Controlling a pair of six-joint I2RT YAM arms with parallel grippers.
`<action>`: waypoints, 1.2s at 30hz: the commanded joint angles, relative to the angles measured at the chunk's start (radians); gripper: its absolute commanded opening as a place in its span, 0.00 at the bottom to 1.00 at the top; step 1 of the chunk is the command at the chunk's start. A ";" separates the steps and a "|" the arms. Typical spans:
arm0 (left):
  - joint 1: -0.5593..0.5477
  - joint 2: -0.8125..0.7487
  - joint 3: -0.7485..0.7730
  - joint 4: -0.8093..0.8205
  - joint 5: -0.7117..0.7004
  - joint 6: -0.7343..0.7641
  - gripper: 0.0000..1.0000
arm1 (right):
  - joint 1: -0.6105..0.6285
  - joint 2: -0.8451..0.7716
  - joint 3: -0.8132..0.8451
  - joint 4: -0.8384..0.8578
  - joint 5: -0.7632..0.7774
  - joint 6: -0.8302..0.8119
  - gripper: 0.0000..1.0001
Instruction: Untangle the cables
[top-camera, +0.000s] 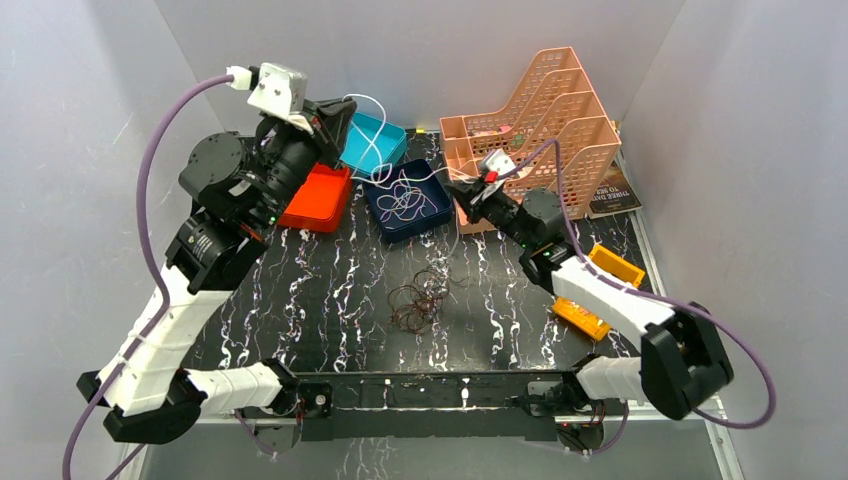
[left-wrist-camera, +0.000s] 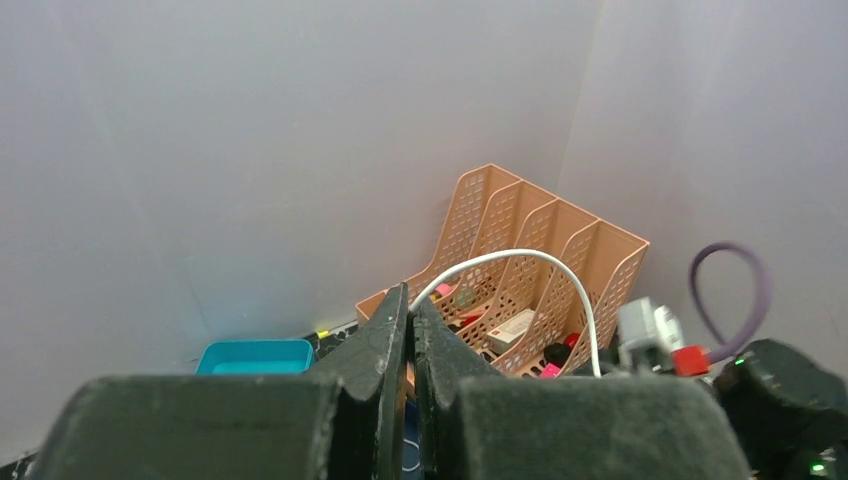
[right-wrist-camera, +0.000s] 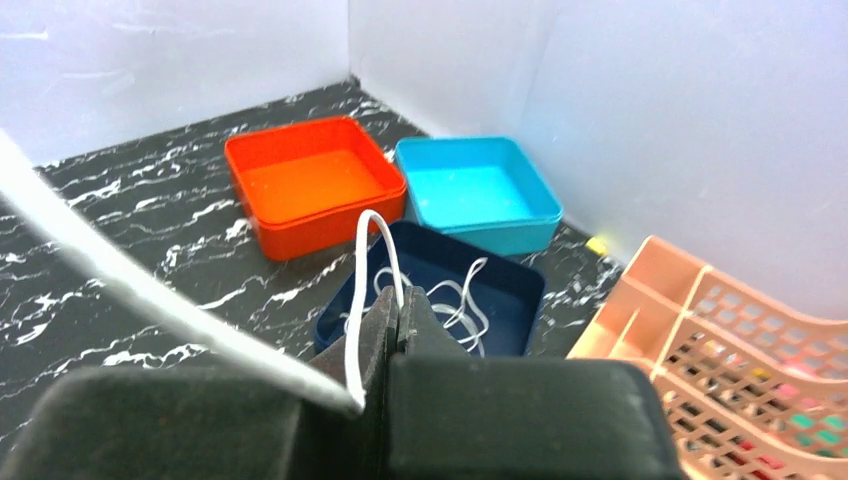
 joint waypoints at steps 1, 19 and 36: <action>0.006 -0.049 -0.056 0.015 -0.053 -0.024 0.00 | -0.004 -0.114 0.082 -0.114 0.033 -0.081 0.00; 0.005 -0.134 -0.186 0.020 -0.100 -0.076 0.00 | -0.003 -0.268 0.414 -0.472 0.003 0.117 0.00; 0.006 -0.164 -0.236 0.024 -0.121 -0.090 0.00 | -0.004 -0.318 0.608 -0.512 -0.017 0.248 0.00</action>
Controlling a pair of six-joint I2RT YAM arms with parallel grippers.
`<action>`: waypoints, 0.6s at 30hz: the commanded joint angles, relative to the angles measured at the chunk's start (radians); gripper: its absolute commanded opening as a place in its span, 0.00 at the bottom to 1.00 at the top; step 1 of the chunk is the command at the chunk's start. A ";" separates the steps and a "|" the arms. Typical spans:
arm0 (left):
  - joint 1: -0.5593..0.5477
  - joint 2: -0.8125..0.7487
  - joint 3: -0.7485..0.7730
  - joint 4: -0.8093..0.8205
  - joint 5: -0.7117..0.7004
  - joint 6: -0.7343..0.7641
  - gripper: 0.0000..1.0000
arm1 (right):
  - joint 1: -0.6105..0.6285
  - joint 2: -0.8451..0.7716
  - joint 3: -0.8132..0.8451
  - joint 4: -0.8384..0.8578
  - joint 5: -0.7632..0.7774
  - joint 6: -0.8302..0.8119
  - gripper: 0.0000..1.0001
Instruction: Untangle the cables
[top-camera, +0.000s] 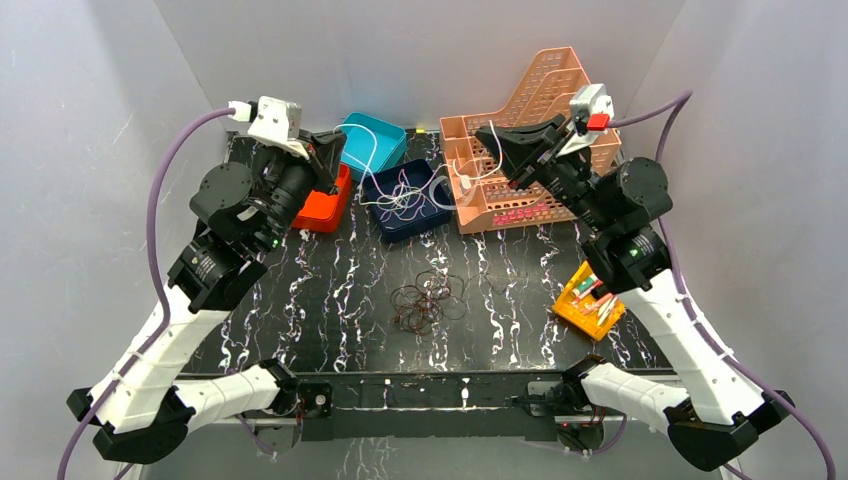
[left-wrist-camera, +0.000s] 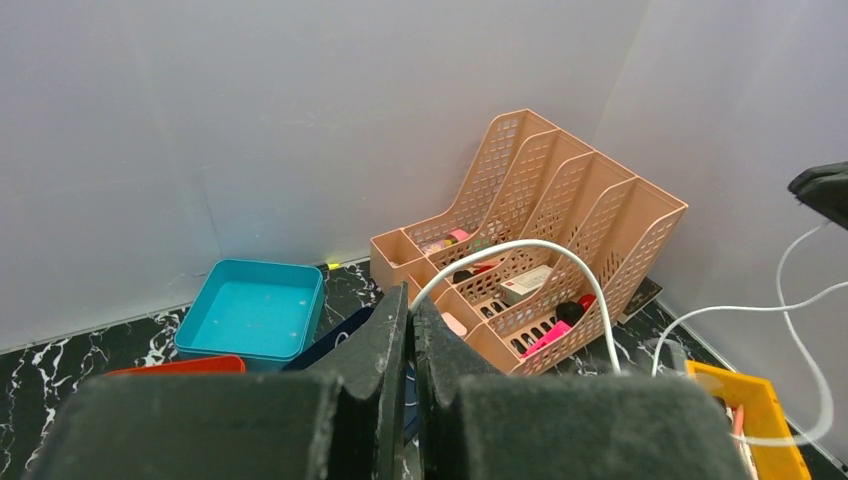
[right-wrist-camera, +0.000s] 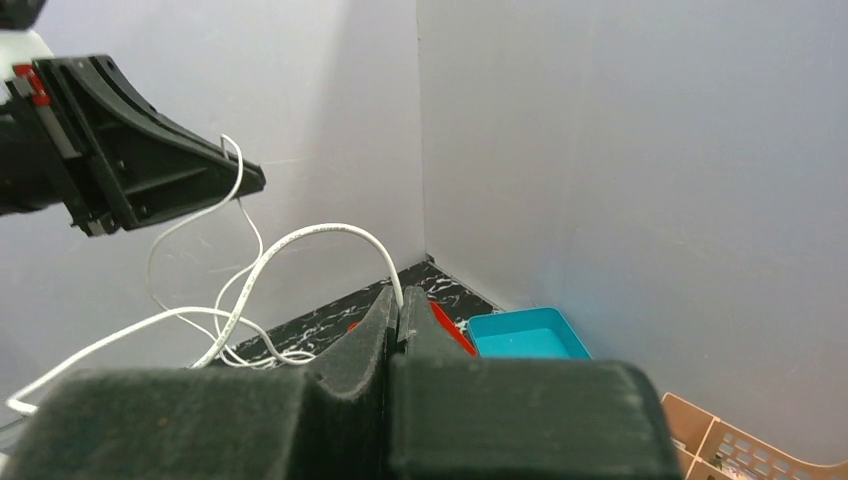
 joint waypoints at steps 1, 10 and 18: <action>0.006 -0.022 -0.008 0.026 -0.017 -0.004 0.00 | -0.003 -0.019 0.103 0.007 0.030 0.015 0.00; 0.005 -0.038 -0.042 0.039 -0.019 -0.020 0.00 | -0.004 0.015 0.213 -0.062 0.075 -0.055 0.00; 0.006 0.000 -0.060 -0.003 0.018 -0.067 0.00 | -0.003 0.069 0.182 -0.150 0.083 -0.033 0.00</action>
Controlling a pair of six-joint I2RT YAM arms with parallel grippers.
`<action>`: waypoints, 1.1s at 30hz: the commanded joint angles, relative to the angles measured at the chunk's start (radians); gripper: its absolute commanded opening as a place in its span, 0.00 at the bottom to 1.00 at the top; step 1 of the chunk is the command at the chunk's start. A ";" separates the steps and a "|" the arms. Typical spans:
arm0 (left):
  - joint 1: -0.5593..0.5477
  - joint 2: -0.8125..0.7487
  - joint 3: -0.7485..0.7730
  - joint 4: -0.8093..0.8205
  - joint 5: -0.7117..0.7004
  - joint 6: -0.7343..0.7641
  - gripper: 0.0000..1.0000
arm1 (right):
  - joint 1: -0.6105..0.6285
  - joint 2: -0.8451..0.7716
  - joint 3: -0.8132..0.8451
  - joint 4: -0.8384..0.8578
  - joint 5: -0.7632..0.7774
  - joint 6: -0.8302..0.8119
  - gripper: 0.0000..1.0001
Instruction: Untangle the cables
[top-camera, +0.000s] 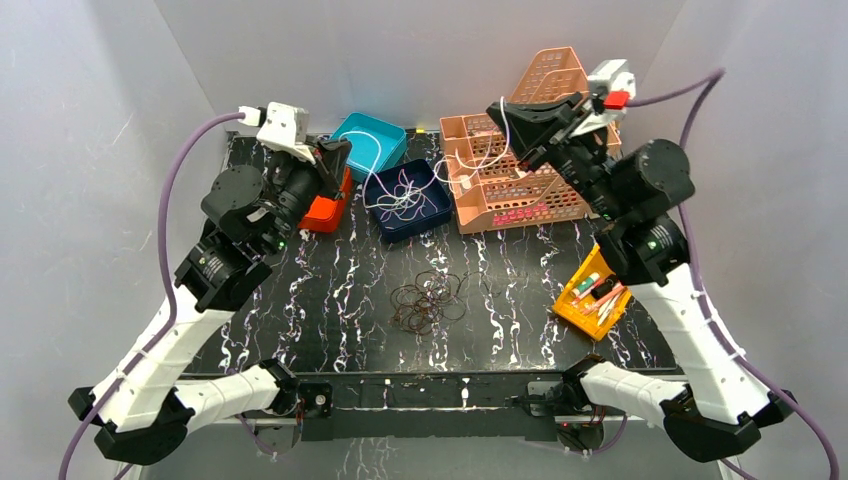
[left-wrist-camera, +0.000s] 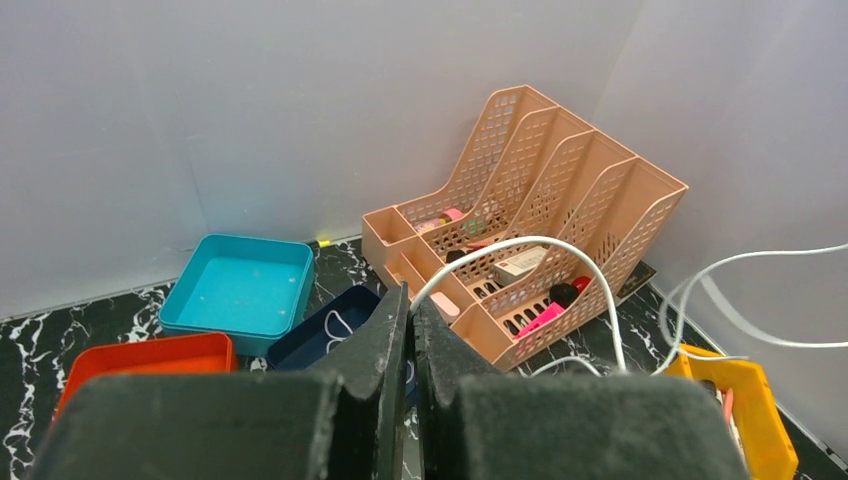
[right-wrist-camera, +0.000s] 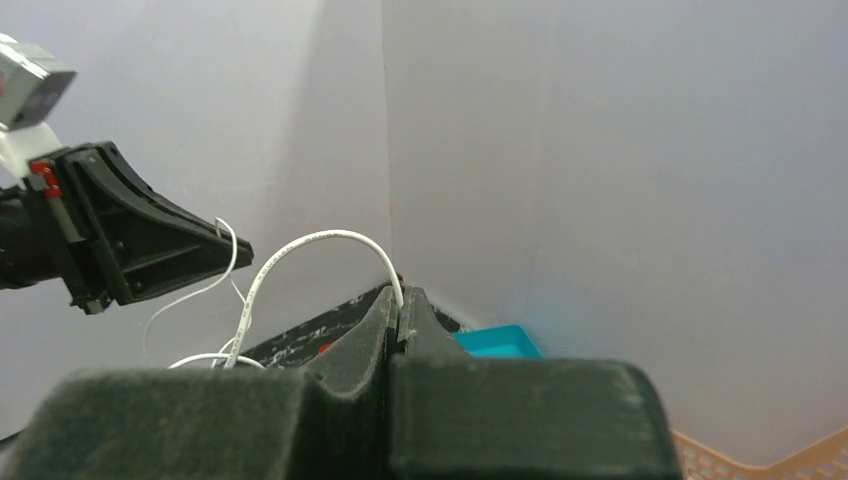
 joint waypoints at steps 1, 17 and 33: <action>0.006 0.024 -0.019 -0.009 0.024 -0.048 0.00 | -0.004 0.048 -0.008 -0.061 0.015 0.013 0.00; 0.247 0.339 -0.061 0.047 0.268 -0.193 0.00 | -0.005 0.314 0.000 -0.121 0.081 0.020 0.00; 0.461 0.798 0.053 0.259 0.449 -0.252 0.00 | -0.073 0.795 0.215 -0.043 0.088 0.009 0.00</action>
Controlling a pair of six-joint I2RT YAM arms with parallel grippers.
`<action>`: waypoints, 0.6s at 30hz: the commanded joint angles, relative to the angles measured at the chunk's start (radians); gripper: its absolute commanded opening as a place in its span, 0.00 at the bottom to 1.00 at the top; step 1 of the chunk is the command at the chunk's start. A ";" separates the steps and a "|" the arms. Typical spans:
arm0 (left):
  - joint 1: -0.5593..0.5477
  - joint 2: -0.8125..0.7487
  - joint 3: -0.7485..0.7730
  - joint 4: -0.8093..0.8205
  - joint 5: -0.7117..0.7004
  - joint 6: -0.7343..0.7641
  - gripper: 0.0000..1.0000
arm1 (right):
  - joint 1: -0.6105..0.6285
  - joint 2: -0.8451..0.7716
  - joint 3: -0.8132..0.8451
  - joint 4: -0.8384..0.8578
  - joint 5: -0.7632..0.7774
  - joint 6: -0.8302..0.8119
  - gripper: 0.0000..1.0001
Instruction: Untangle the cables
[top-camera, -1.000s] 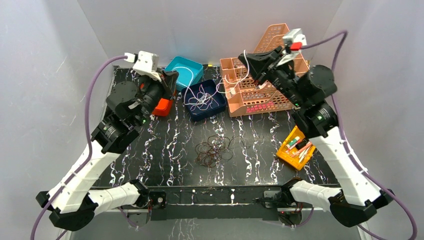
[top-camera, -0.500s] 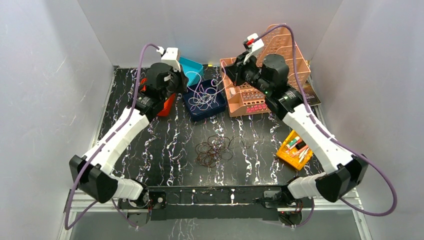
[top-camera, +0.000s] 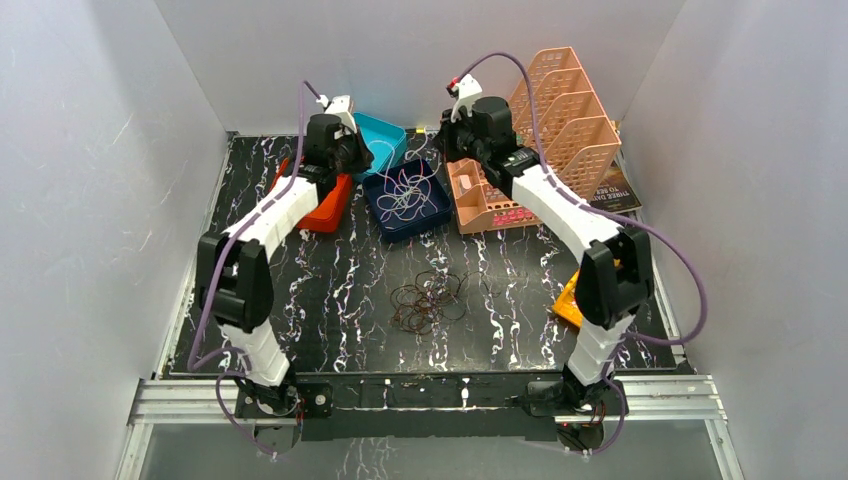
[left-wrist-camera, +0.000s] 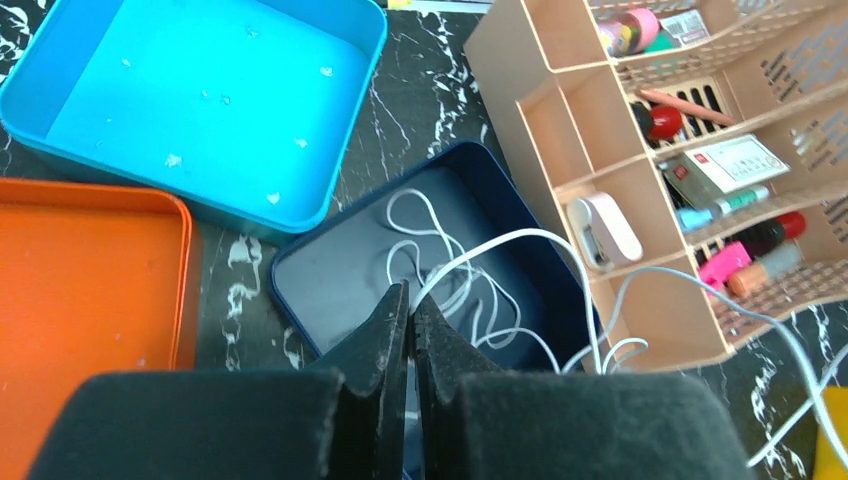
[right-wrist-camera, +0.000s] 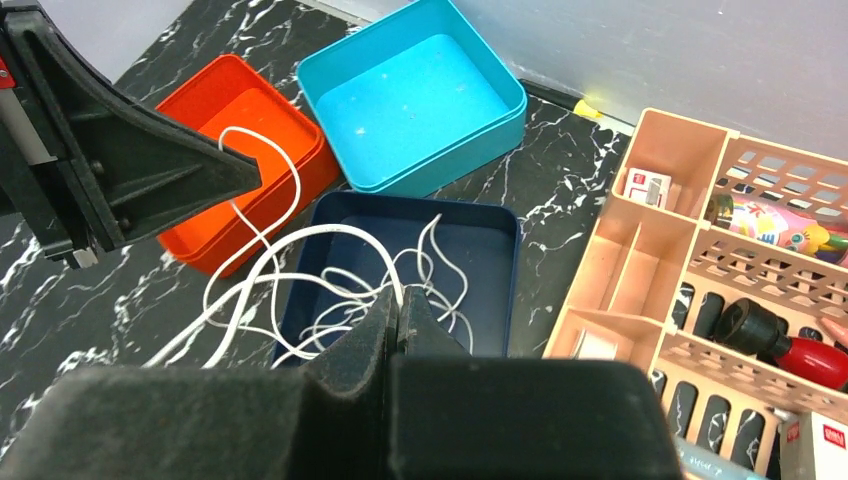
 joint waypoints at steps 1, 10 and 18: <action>0.022 0.097 0.090 0.076 0.067 -0.006 0.00 | -0.025 0.095 0.111 0.096 -0.027 0.009 0.00; 0.021 0.285 0.172 0.080 0.082 0.005 0.00 | -0.032 0.313 0.250 0.044 -0.108 -0.005 0.00; 0.022 0.364 0.193 0.057 0.149 -0.033 0.02 | -0.031 0.378 0.241 0.046 -0.158 -0.001 0.00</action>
